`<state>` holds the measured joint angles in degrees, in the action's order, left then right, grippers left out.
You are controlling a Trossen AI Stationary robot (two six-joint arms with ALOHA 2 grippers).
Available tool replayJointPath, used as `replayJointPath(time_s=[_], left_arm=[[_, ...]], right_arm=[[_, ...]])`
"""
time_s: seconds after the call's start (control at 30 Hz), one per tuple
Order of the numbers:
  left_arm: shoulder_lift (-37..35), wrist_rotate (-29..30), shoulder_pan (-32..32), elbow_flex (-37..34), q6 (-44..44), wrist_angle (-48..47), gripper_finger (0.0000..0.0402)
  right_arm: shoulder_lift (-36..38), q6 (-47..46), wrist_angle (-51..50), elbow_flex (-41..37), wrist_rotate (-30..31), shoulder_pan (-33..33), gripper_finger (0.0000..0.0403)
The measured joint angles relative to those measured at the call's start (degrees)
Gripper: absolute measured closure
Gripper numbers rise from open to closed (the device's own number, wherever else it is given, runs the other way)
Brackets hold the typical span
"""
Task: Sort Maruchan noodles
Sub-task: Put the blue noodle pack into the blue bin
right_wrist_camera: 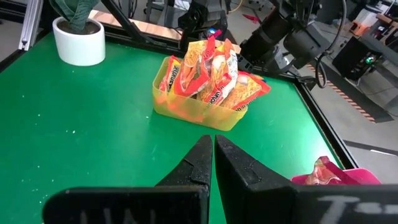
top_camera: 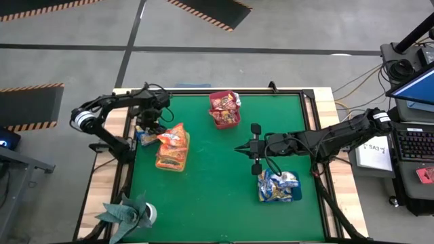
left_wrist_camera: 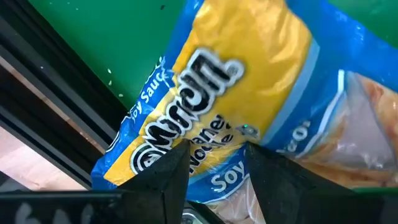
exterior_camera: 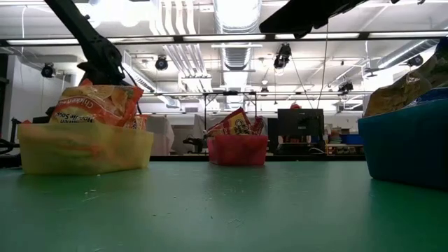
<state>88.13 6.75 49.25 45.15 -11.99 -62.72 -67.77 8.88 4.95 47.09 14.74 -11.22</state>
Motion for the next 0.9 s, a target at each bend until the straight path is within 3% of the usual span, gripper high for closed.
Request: replayJointPath(time_s=[0.2, 0.5, 0.9], left_arm=[[-0.53, 0.23, -0.02, -0.54, 0.46, 1.65, 0.0289], [-0.63, 2.44, -0.02, 0.07, 1.47, 7.12, 0.0393], [-1.94, 2.88, -0.61, 10.78, 7.81, 16.03, 0.04]], right_arm=[[0.0, 0.02, 0.03, 0.0, 0.02, 0.0, 0.0394], [0.0, 0.07, 0.03, 0.0, 0.02, 0.0, 0.0394], [0.0, 0.7, 0.04, 0.11, 0.04, 0.0, 0.0394]])
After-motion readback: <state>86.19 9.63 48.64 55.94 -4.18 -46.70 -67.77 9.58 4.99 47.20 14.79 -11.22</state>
